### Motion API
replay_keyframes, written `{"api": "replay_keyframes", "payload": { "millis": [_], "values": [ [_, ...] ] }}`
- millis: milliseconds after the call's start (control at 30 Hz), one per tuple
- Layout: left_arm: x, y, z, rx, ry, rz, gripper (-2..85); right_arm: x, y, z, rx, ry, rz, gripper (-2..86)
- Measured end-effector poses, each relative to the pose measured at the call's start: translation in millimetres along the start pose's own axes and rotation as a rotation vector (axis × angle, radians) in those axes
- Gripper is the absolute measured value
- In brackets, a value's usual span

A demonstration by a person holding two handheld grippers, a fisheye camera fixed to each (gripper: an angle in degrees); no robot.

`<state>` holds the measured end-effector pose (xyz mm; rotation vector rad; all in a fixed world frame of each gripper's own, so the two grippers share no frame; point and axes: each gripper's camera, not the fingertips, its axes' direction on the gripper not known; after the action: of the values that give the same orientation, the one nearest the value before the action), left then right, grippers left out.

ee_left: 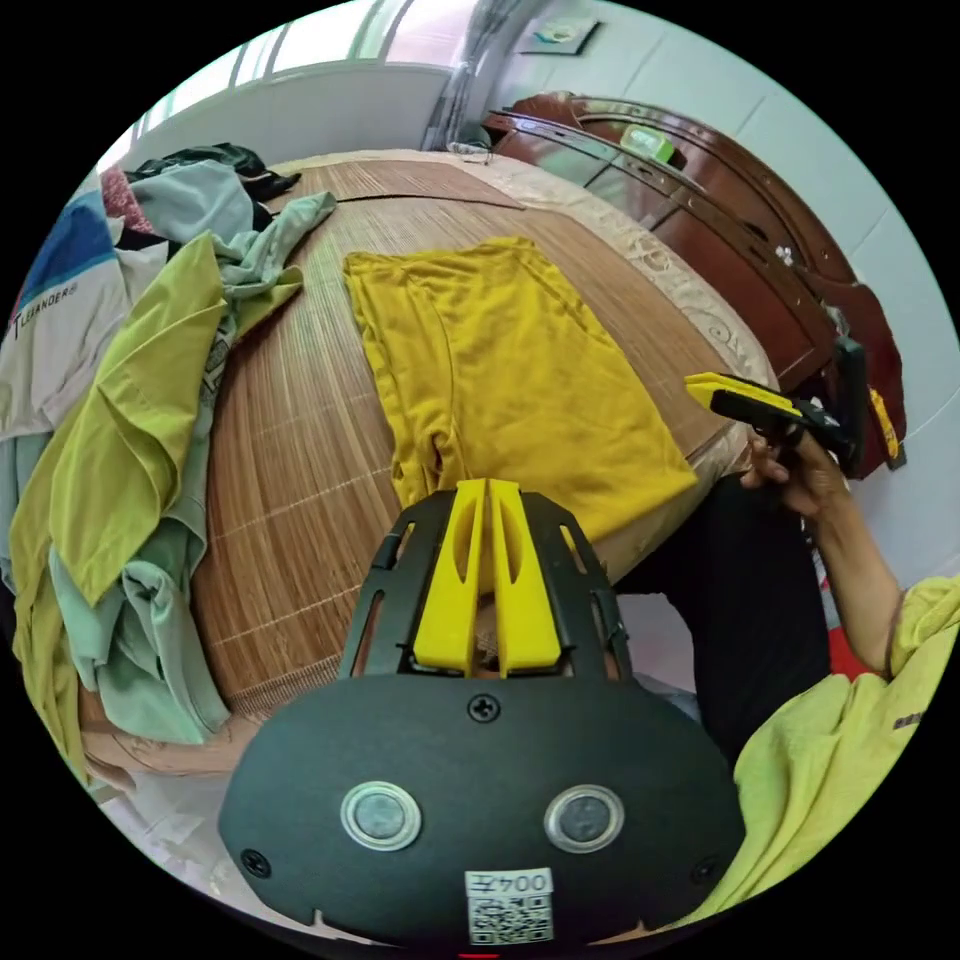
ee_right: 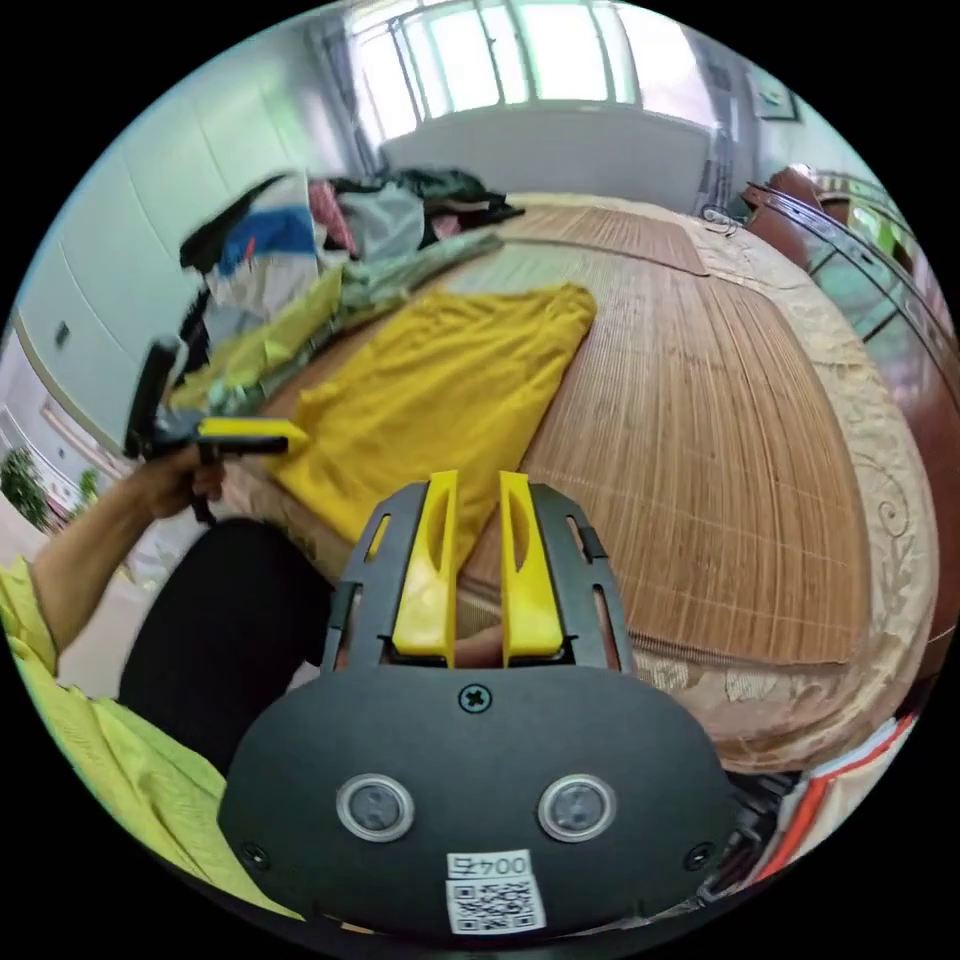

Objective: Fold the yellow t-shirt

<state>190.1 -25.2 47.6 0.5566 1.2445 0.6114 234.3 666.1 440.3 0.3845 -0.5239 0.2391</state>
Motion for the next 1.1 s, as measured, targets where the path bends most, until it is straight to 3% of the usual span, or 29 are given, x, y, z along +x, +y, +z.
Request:
{"api": "replay_keyframes", "payload": {
  "millis": [200, 433, 667, 1100],
  "values": [
    [-65.5, -93.2, -20.7, 0.087, 0.138, -0.068, 12.6, 159.4, -83.4, -6.5, 0.148, -0.428, 0.308, 16.2],
    [-163.9, -194.0, 53.4, -0.077, 0.293, -0.222, 17.2, 301.8, -125.6, 54.9, 0.102, -0.776, 0.588, 22.3],
    [-198.2, -249.3, 99.5, -0.120, 0.247, -0.212, 15.9, 358.1, -160.0, 60.6, 0.017, -0.609, 0.572, 22.4],
    [-206.5, -272.0, 168.2, -0.078, 0.248, -0.141, 6.3, 415.5, -176.4, 98.6, -0.030, -0.703, 0.528, 11.7]
  ]
}}
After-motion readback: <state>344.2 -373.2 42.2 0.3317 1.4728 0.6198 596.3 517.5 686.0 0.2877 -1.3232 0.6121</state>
